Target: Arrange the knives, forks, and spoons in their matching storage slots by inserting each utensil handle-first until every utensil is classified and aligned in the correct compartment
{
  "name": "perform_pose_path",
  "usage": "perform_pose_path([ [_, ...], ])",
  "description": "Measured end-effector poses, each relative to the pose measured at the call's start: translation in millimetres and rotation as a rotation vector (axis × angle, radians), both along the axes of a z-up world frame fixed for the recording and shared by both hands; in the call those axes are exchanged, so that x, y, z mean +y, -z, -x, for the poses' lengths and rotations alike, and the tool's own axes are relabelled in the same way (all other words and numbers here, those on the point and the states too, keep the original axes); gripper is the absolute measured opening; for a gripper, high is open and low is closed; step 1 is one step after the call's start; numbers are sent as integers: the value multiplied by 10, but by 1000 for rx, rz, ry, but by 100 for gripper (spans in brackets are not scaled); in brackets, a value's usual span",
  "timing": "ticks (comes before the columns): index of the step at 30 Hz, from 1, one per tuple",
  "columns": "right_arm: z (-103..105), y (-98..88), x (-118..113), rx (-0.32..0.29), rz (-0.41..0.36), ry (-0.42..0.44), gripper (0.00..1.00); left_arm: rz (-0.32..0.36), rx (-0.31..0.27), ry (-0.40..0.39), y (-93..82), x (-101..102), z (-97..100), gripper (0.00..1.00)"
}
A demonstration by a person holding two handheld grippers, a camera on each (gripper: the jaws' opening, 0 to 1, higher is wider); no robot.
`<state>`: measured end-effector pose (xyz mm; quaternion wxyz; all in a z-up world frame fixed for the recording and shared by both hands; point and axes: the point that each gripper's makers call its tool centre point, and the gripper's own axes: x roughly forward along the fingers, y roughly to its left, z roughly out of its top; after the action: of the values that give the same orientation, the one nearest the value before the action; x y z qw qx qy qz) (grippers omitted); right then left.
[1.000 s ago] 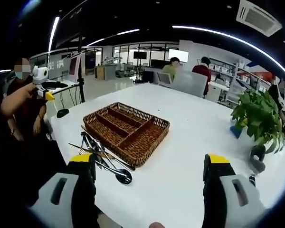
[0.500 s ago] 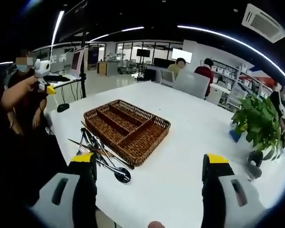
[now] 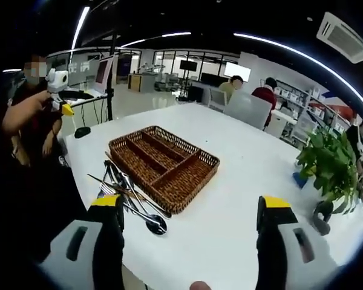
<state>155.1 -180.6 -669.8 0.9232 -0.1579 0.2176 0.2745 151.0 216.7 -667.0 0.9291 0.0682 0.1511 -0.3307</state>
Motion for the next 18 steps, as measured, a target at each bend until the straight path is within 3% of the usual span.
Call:
perform_pose_path([
  [5, -38, 27, 85, 25, -31, 0, 99, 13, -33, -21, -47, 16, -15, 100],
  [12, -111, -27, 239, 7, 27, -76, 99, 21, -62, -3, -22, 22, -44, 100],
  [18, -161, 76, 394, 24, 98, -165, 99, -15, -75, 3, -32, 41, -108, 100],
])
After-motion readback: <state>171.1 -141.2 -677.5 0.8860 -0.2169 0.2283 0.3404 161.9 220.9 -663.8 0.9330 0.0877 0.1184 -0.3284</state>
